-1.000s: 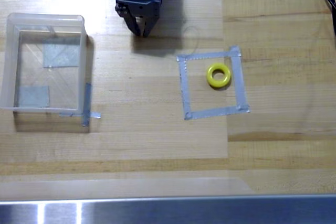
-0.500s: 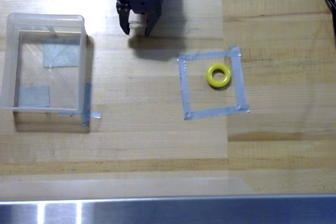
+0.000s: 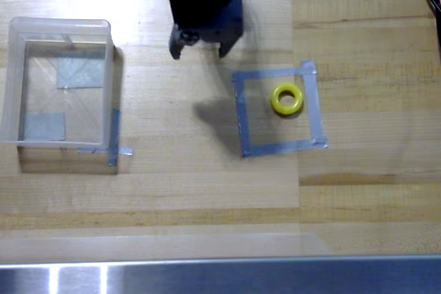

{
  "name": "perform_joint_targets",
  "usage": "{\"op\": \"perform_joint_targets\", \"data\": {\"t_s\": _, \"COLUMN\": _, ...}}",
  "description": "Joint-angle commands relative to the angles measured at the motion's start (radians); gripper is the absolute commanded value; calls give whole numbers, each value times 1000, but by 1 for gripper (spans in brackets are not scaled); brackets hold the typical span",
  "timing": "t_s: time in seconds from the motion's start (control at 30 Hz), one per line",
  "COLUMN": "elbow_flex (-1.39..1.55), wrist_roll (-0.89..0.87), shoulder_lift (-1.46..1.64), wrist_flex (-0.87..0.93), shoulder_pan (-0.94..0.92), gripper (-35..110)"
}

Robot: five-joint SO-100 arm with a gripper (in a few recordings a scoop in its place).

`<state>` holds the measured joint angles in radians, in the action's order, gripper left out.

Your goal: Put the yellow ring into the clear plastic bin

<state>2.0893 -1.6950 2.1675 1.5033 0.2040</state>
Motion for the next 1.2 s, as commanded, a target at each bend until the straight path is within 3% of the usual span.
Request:
{"op": "perform_joint_targets", "data": {"t_s": 0.0, "elbow_flex": -212, "wrist_roll": -135, "shoulder_lift": -184, "wrist_flex": 12, "shoulder_pan": 166, "gripper": 27}}
{"op": "perform_joint_targets", "data": {"t_s": 0.33, "elbow_flex": -267, "wrist_roll": -278, "shoulder_lift": -394, "wrist_flex": -190, "shoulder_pan": 377, "gripper": 27}}
{"op": "perform_joint_targets", "data": {"t_s": 0.83, "elbow_flex": -247, "wrist_roll": -272, "shoulder_lift": -624, "wrist_flex": -365, "shoulder_pan": 291, "gripper": 27}}
{"op": "perform_joint_targets", "data": {"t_s": 1.17, "elbow_flex": -247, "wrist_roll": -270, "shoulder_lift": -667, "wrist_flex": -371, "shoulder_pan": 282, "gripper": 27}}
